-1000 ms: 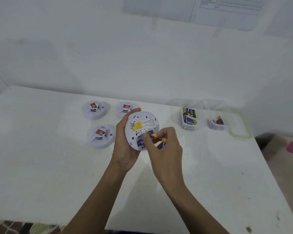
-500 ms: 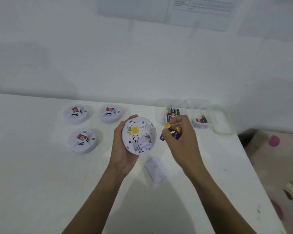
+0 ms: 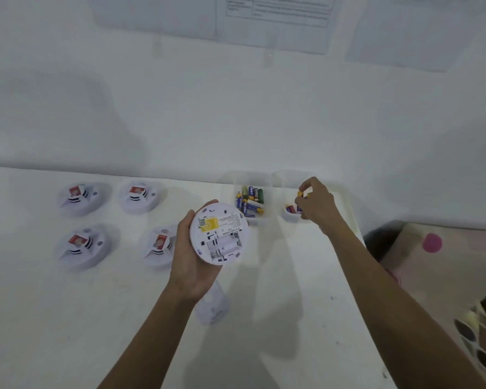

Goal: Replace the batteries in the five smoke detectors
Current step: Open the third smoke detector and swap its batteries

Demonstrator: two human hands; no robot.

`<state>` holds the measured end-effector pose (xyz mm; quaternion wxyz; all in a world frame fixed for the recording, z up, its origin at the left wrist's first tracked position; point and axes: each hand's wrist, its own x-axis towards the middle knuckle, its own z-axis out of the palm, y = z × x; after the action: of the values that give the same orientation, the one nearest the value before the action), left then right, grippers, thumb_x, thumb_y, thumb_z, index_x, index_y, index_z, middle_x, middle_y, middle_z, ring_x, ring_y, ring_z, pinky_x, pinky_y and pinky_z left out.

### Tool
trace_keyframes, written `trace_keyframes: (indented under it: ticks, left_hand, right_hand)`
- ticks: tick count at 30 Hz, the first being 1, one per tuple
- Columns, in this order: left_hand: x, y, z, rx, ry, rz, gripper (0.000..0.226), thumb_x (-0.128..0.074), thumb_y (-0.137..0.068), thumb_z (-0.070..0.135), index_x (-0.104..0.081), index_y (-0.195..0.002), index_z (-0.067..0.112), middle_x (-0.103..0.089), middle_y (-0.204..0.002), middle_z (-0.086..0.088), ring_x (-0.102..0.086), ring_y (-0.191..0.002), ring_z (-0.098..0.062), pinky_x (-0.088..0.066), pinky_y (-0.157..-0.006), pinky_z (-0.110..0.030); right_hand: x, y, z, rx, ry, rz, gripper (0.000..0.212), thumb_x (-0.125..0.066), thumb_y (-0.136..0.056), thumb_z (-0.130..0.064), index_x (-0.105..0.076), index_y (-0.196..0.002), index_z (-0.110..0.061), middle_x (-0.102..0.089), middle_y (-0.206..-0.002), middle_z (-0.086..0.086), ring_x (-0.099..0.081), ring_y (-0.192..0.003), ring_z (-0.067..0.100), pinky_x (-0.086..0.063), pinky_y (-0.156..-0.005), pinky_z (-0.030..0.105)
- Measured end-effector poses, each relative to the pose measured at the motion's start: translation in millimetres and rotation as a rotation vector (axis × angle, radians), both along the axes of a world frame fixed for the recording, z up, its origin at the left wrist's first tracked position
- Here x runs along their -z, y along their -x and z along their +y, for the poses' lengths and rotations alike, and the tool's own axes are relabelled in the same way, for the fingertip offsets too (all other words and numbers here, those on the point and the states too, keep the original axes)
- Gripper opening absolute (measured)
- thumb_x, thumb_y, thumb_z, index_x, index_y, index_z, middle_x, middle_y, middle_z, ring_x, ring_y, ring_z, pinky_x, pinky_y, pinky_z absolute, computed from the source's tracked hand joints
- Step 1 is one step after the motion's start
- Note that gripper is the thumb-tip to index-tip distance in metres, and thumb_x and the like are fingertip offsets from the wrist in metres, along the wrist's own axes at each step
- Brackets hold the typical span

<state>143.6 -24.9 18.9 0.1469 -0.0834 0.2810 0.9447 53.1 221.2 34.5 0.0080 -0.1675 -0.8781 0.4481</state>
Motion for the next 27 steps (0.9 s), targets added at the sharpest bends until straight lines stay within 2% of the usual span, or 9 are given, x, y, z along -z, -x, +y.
trace_keyframes:
  ticks: [3,5,9,12,14,17,19,23,27]
  left_hand:
    - [-0.4,4.0,15.6,-0.024,-0.019,-0.028,0.044,-0.033,-0.096,0.039,-0.067,-0.114,0.018,-0.066,-0.119,-0.009,-0.066,-0.106,-0.028,-0.058,-0.076,-0.038]
    - [-1.1,4.9,22.3,-0.028,-0.041,-0.028,0.049,-0.028,-0.099,0.037,-0.071,-0.108,0.016,-0.069,-0.115,-0.011,-0.069,-0.1,-0.028,-0.058,-0.07,-0.036]
    - [4.2,10.0,34.4,-0.024,-0.009,-0.021,0.047,-0.035,-0.093,0.043,-0.065,-0.119,0.017,-0.06,-0.129,-0.015,-0.059,-0.116,-0.035,-0.056,-0.083,-0.042]
    - [7.2,14.3,40.6,-0.03,0.004,-0.028,0.047,-0.036,-0.092,0.045,-0.065,-0.118,0.018,-0.057,-0.133,-0.017,-0.055,-0.121,-0.037,-0.054,-0.087,-0.044]
    - [7.3,16.5,44.2,-0.036,0.01,-0.034,0.046,-0.039,-0.09,0.045,-0.066,-0.116,0.019,-0.058,-0.132,-0.016,-0.056,-0.119,-0.037,-0.055,-0.085,-0.044]
    - [7.2,18.3,46.9,-0.057,0.013,-0.063,0.045,-0.041,-0.088,0.045,-0.064,-0.117,0.019,-0.059,-0.131,-0.014,-0.06,-0.115,-0.034,-0.056,-0.082,-0.043]
    - [5.8,18.9,47.9,-0.067,0.022,-0.065,0.045,-0.04,-0.088,0.045,-0.065,-0.115,0.019,-0.06,-0.129,-0.014,-0.062,-0.112,-0.034,-0.057,-0.082,-0.042]
    - [3.2,20.5,48.8,-0.071,0.028,-0.062,0.044,-0.04,-0.088,0.044,-0.071,-0.108,0.019,-0.065,-0.121,-0.014,-0.066,-0.104,-0.032,-0.057,-0.078,-0.042]
    - [2.1,21.0,47.3,-0.081,0.024,-0.056,0.045,-0.038,-0.09,0.043,-0.073,-0.104,0.019,-0.068,-0.116,-0.013,-0.069,-0.099,-0.031,-0.059,-0.075,-0.041]
  right_hand:
    - [17.9,26.7,19.4,-0.032,-0.076,-0.038,0.021,-0.053,-0.08,-0.002,-0.052,-0.098,-0.012,-0.056,-0.082,0.009,-0.06,-0.072,0.03,-0.056,-0.075,0.051]
    - [27.2,40.1,25.1,-0.087,-0.174,-0.061,0.021,-0.053,-0.08,-0.002,-0.052,-0.098,-0.012,-0.059,-0.087,0.01,-0.064,-0.081,0.032,-0.055,-0.074,0.045]
    - [43.0,60.6,31.8,-0.221,-0.353,-0.157,0.02,-0.055,-0.079,-0.005,-0.052,-0.097,-0.011,-0.06,-0.095,0.012,-0.062,-0.084,0.03,-0.048,-0.067,0.034]
    - [54.0,68.1,34.5,-0.327,-0.454,-0.244,0.025,-0.068,-0.079,-0.021,-0.054,-0.098,-0.012,-0.058,-0.103,0.011,-0.054,-0.082,0.024,-0.041,-0.065,0.029]
    - [59.9,70.8,35.9,-0.358,-0.495,-0.266,0.031,-0.071,-0.08,-0.029,-0.057,-0.1,-0.01,-0.058,-0.101,0.009,-0.053,-0.081,0.023,-0.041,-0.065,0.028]
    - [64.4,73.0,36.6,-0.378,-0.555,-0.253,0.029,-0.07,-0.081,-0.028,-0.061,-0.1,-0.009,-0.06,-0.104,0.011,-0.056,-0.08,0.026,-0.045,-0.066,0.029]
    - [63.8,74.1,37.3,-0.39,-0.578,-0.244,0.028,-0.067,-0.083,-0.025,-0.062,-0.106,-0.008,-0.058,-0.108,0.011,-0.06,-0.088,0.029,-0.049,-0.072,0.032]
    - [53.7,78.6,35.5,-0.345,-0.614,-0.131,0.022,-0.053,-0.087,-0.015,-0.061,-0.106,-0.006,-0.058,-0.109,0.012,-0.062,-0.09,0.031,-0.047,-0.07,0.032]
    - [39.3,84.9,22.1,-0.339,-0.687,0.155,0.02,-0.048,-0.093,-0.018,-0.059,-0.105,-0.007,-0.058,-0.101,0.012,-0.057,-0.088,0.028,-0.041,-0.066,0.029]
